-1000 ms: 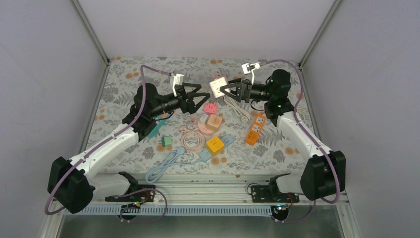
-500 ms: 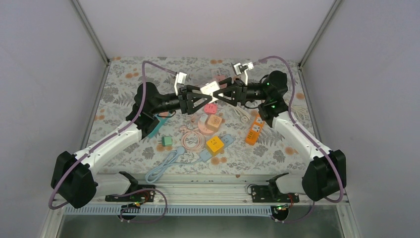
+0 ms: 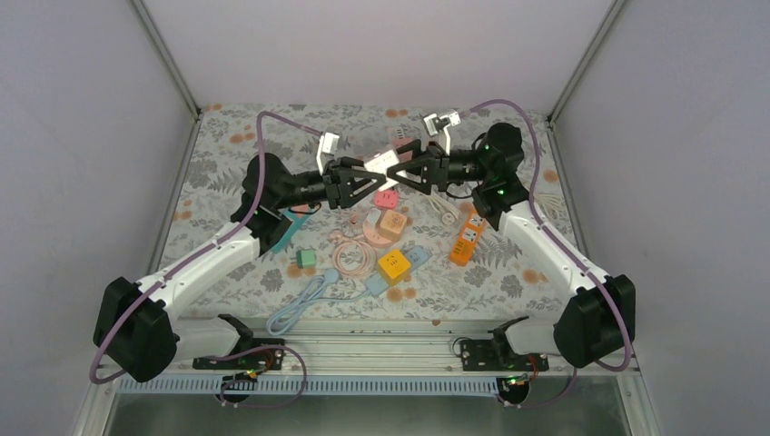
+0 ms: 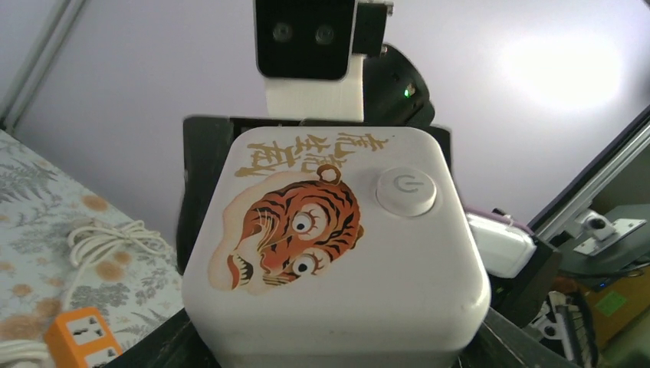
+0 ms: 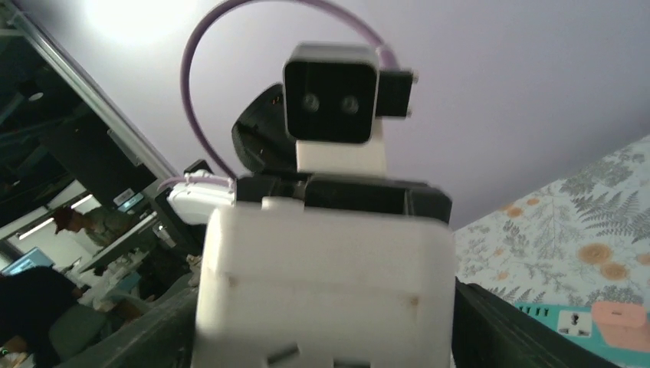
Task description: Insert the plug
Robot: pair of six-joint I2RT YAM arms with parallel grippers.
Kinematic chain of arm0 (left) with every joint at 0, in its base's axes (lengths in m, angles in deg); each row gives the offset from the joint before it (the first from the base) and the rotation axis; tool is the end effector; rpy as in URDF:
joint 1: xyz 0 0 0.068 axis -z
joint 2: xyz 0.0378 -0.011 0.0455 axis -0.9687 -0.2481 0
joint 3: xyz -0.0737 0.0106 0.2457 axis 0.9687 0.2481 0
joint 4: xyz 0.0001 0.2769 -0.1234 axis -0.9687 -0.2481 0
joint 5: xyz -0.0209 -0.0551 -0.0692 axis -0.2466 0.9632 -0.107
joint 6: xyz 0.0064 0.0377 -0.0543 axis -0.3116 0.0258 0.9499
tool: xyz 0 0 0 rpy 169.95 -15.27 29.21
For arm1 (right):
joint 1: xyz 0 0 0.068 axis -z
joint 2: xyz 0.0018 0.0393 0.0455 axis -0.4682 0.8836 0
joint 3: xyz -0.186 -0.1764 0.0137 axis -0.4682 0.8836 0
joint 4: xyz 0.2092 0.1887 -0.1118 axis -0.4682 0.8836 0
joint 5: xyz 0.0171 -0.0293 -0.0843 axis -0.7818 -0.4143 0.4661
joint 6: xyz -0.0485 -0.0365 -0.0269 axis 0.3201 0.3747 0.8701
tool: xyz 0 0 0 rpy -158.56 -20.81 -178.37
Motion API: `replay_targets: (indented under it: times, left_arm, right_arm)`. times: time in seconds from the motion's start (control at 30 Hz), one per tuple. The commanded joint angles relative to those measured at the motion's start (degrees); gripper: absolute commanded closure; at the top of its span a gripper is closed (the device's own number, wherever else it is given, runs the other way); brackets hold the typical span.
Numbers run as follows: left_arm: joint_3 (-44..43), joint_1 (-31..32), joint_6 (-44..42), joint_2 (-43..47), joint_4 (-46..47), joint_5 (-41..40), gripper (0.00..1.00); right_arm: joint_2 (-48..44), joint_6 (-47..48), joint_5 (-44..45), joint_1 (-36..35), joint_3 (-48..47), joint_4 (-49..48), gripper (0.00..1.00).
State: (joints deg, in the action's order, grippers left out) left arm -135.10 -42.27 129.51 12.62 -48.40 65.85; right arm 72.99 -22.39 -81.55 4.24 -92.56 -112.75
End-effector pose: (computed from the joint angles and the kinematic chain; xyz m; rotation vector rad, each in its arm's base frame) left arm 0.2589 -0.2177 0.3371 0.6018 1.5383 -1.7379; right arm 0.2949 0.1836 0.3627 -0.9167 1.5301 1.7454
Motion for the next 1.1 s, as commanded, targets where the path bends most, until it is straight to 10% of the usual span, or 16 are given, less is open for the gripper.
replay_targets:
  times: [0.0, 0.17, 0.47, 1.07]
  left_arm:
    - [-0.2, -0.1, -10.3, 1.6, -5.4, -3.3, 0.59]
    - [0.3, 0.4, -37.0, 2.3, -18.1, -22.1, 0.68]
    - [0.1, 2.7, -55.5, -4.6, -13.8, -33.6, 0.68]
    - [2.4, 10.7, -60.8, -9.2, -11.5, -39.1, 0.67]
  right_arm:
    - [-1.2, 12.8, 7.2, -0.5, -4.8, 15.2, 0.12]
    - [-0.6, 22.1, 23.0, 0.0, -9.8, 36.7, 0.0]
    - [0.5, 31.5, 40.8, -1.3, -14.5, 55.0, 0.01]
    - [-0.3, 37.9, 52.5, -5.9, -12.1, 66.0, 0.04]
